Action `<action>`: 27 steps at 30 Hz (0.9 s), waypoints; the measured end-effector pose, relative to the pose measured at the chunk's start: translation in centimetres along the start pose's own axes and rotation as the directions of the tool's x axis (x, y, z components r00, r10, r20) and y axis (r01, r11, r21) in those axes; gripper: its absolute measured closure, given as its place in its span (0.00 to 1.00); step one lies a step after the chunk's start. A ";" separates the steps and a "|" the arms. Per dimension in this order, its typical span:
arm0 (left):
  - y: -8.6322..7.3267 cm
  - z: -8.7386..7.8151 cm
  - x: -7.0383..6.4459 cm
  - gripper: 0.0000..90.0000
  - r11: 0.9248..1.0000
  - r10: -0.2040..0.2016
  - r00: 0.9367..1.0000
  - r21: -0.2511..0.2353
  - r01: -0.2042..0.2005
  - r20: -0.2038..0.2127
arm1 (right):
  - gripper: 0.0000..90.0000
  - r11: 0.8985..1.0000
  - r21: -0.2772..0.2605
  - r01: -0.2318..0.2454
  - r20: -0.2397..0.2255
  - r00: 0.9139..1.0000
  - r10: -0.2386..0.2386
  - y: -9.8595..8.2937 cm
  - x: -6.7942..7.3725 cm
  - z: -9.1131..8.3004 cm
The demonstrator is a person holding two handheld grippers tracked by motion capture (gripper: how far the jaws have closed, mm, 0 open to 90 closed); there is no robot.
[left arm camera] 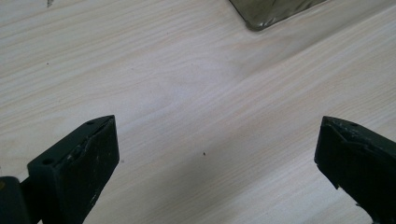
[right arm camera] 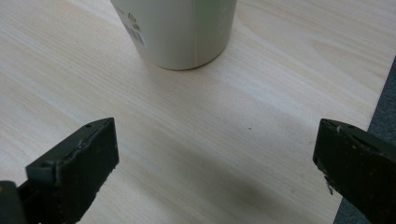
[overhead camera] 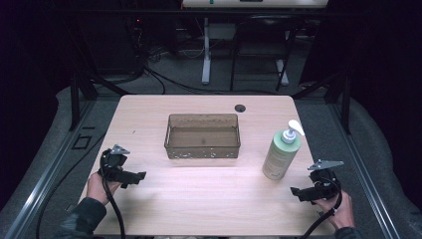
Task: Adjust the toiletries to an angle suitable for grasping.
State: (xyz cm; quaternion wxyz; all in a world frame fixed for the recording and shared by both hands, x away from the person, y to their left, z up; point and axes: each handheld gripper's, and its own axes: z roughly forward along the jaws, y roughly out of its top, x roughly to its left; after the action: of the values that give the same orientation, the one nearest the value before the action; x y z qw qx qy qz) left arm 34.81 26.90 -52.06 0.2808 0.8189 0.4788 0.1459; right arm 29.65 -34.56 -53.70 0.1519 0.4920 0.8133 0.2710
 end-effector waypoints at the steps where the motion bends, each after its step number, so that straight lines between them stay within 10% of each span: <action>1: 0.0 0.0 0.0 0.00 1.000 0.004 1.000 0.000 -0.004 -0.001 | 0.00 1.000 0.000 0.000 0.000 1.000 0.000 0.0 0.0 0.0; 27: -0.3 -0.3 0.2 0.00 1.000 0.012 1.000 -0.009 -0.012 0.012 | 0.00 0.980 -0.196 0.007 -0.053 0.998 -0.018 4.0 1.7 -1.5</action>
State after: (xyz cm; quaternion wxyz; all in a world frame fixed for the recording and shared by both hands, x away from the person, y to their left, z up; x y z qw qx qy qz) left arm 34.54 27.27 -52.00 0.2865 0.8214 0.4714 0.1446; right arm 30.98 -31.99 -50.08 0.1792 0.4619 0.7895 0.3621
